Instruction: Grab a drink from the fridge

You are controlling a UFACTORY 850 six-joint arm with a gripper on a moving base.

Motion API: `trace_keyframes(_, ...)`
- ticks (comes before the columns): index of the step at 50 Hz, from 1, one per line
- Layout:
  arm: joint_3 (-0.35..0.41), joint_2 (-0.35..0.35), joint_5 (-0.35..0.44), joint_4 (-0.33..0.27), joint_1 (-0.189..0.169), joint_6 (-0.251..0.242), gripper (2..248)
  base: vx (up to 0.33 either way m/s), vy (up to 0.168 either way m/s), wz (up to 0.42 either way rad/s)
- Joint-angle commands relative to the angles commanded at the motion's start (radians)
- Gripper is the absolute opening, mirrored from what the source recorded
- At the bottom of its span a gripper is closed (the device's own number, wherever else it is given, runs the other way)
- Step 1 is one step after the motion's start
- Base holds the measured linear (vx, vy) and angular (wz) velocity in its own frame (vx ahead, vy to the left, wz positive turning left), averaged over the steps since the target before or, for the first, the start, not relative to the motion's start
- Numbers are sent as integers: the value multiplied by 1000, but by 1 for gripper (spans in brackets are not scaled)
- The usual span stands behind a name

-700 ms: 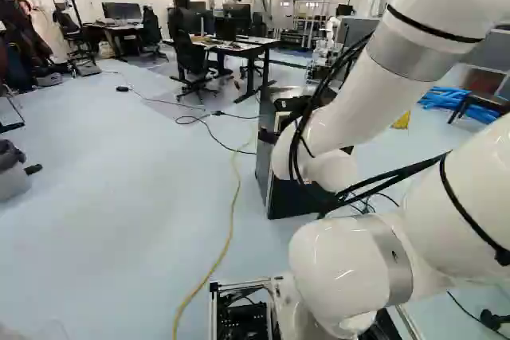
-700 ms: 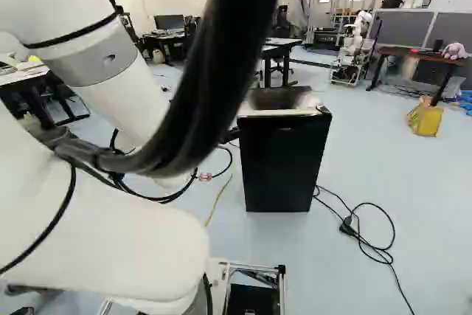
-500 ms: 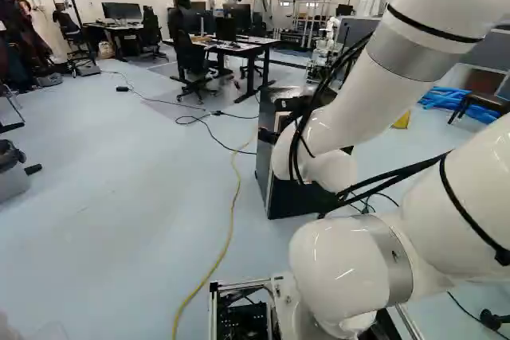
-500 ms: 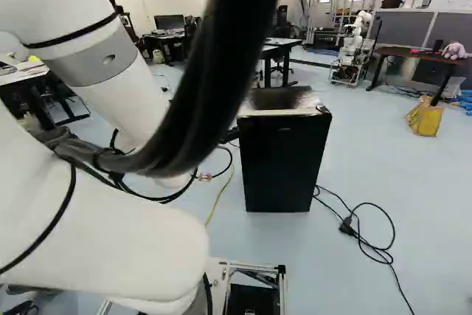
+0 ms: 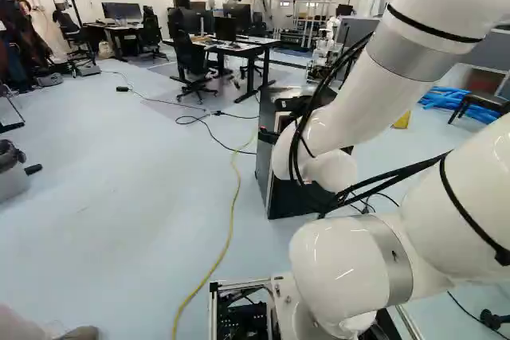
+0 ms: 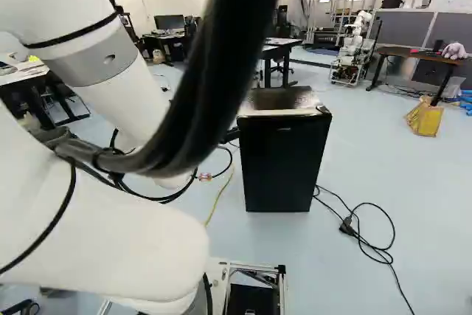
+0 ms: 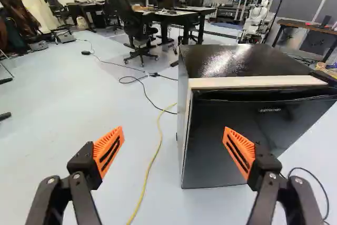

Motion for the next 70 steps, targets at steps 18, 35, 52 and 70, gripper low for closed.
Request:
trace_keyframes(18,0,0,0,0,0,0,247,0,0,0)
trace_keyframes(35,-8,-10,0,3,15,0,247,0,0,0)
trace_keyframes(52,-29,-33,0,23,46,0,247,0,0,0)
trace_keyframes(70,-59,-69,0,87,80,0,247,0,0,0)
